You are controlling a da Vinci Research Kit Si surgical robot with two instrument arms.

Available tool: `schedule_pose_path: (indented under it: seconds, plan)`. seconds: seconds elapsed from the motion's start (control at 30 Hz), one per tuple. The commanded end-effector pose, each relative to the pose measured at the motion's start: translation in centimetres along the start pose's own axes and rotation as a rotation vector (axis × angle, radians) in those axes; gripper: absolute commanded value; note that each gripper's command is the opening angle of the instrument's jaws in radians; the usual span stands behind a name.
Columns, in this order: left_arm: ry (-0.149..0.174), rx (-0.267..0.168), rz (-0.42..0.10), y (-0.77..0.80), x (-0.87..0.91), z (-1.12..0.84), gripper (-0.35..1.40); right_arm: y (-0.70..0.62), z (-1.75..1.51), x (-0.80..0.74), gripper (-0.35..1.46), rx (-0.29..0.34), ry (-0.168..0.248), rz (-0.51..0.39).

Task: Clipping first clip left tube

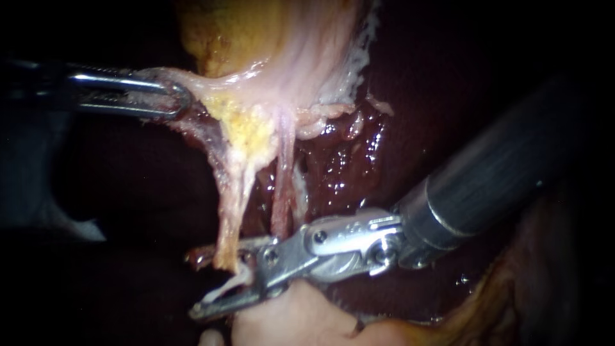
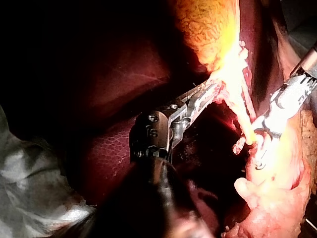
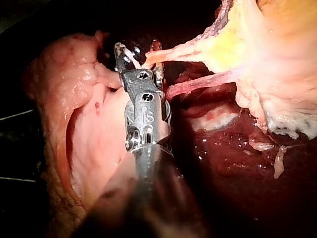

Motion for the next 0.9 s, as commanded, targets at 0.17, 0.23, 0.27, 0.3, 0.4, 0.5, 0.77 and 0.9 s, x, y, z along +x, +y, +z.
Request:
schedule_pose_path:
  seconds: [0.17,0.23,0.27,0.3,0.4,0.5,0.77,0.9]
  plan:
    - [0.0,0.0,0.0,0.0,0.0,0.0,-0.35,0.03,-0.12,0.08,0.01,-0.012,0.007,0.082]
    - [0.0,0.0,0.0,0.0,0.0,0.0,-0.35,0.04,-0.16,0.1,-0.08,-0.015,0.008,0.096]
    - [0.0,0.0,0.0,0.0,0.0,0.0,-0.35,0.06,-0.18,0.11,-0.13,-0.014,0.009,0.103]
    - [0.0,-0.001,0.0,0.0,0.0,0.0,-0.35,0.07,-0.19,0.11,-0.18,-0.014,0.009,0.103]
    - [0.0,0.0,0.0,0.0,0.0,0.0,-0.35,0.08,-0.21,0.1,-0.35,-0.013,0.013,0.127]
    - [0.0,0.0,0.0,0.0,0.0,0.0,-0.35,0.1,-0.23,0.07,-0.35,-0.012,-0.01,0.181]
    - [0.0,-0.001,0.0,0.0,0.0,0.0,-0.35,0.13,-0.28,0.04,-0.35,-0.01,-0.04,0.188]
    - [0.0,-0.001,0.0,0.0,0.0,0.0,-0.35,0.14,-0.28,0.03,-0.35,-0.01,-0.04,0.188]
